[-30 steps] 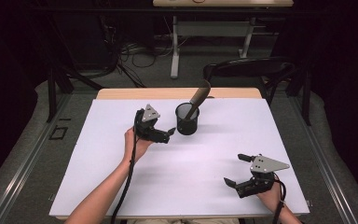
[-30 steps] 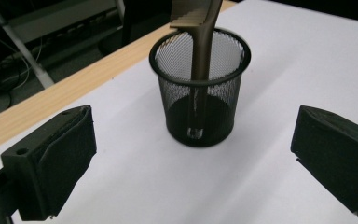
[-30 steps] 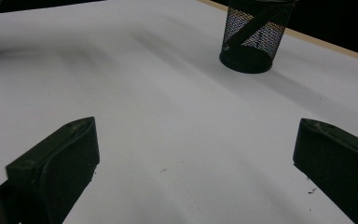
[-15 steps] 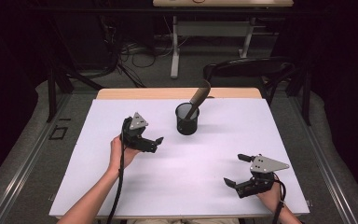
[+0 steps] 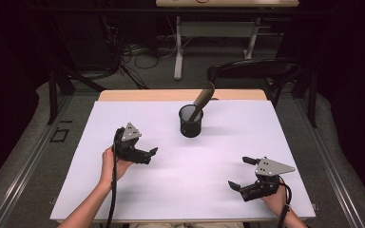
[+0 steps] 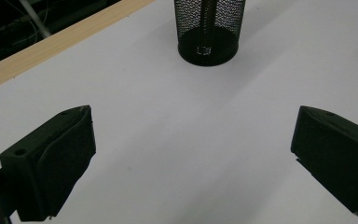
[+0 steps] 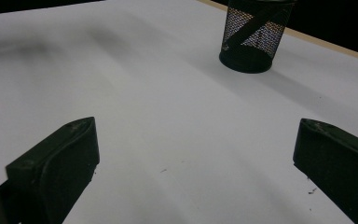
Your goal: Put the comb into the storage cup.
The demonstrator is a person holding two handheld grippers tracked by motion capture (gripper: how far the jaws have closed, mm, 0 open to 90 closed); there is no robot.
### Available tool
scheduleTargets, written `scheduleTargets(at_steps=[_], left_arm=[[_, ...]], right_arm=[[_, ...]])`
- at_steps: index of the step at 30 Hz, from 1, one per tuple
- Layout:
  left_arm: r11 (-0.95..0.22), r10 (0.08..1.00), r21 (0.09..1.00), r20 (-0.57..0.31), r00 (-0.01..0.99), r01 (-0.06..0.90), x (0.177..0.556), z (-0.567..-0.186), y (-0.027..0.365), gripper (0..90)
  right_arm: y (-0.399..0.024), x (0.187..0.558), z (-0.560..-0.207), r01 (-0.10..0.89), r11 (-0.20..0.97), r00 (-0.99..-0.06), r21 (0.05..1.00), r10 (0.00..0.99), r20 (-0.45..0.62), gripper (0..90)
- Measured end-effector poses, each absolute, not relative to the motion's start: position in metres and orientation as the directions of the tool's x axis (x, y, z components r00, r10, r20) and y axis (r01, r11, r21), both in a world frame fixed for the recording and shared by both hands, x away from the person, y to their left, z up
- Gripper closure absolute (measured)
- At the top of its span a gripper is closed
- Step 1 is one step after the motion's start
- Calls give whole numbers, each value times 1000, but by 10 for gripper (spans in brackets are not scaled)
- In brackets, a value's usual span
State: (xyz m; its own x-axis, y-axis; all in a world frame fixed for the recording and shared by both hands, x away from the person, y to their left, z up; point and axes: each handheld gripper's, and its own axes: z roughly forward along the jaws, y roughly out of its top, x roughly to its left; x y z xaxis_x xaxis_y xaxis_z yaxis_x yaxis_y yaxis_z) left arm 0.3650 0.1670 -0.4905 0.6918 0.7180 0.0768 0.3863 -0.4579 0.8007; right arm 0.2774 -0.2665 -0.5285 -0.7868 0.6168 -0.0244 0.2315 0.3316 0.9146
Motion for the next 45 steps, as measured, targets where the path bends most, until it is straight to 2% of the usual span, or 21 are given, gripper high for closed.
scheduleTargets(at_steps=[27, 45], left_arm=[[-446, 736, 802, 75, 673, 398, 323, -504, 190, 0], [-398, 774, 819, 58, 630, 414, 301, -518, 211, 1]], right_arm=[[-266, 278, -529, 231, 329, -788, 916, 615, -22, 0], [-266, 278, -529, 235, 330, -787, 914, 617, -21, 0]])
